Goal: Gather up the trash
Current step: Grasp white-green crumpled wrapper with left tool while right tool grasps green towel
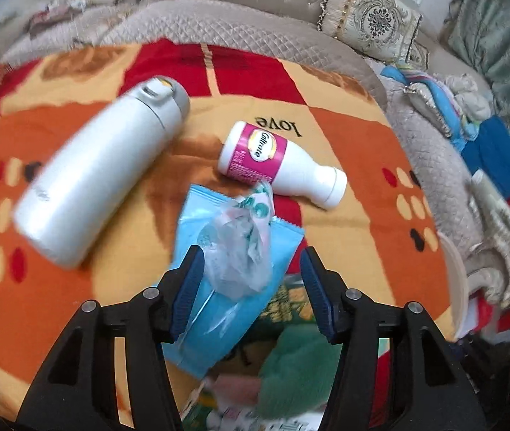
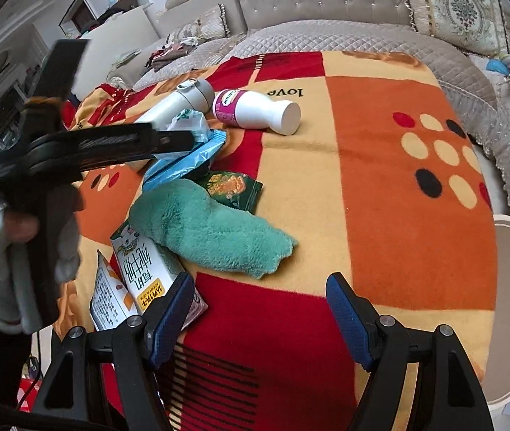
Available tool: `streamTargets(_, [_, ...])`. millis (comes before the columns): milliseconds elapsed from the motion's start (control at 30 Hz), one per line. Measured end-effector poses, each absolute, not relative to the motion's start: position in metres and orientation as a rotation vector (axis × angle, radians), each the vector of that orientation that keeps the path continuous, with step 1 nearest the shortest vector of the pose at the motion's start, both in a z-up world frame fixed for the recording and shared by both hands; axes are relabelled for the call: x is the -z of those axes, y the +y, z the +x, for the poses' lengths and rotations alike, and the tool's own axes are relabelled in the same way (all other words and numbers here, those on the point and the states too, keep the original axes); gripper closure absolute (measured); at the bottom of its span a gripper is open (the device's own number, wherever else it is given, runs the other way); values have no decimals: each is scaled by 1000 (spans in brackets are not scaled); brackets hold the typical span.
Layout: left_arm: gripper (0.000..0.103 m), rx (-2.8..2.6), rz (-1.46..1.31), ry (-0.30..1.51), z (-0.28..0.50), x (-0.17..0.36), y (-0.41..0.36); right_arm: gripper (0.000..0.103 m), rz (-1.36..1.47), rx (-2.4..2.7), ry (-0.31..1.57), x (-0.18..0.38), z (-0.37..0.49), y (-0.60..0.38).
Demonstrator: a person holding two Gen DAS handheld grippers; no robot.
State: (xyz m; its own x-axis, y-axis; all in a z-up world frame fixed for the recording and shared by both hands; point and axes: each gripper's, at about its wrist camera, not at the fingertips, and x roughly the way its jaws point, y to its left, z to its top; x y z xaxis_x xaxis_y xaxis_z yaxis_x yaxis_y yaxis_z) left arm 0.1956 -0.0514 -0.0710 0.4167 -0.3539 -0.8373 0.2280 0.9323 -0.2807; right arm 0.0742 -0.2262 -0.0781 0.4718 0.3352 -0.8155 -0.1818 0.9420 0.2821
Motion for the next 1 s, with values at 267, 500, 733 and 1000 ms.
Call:
streamTargets(267, [93, 405, -111, 1034, 182, 56, -41, 26, 79, -446, 1013, 74, 99, -205])
streamTargets(500, [94, 373, -110, 983, 164, 34, -17, 24, 4, -535, 1007, 80, 117, -178])
streamTargets(733, [94, 359, -113, 980, 146, 33, -7, 50, 14, -568, 1012, 96, 128, -164])
streamTargets(1000, [94, 409, -100, 959, 119, 26, -23, 68, 119, -509, 948, 73, 92, -200])
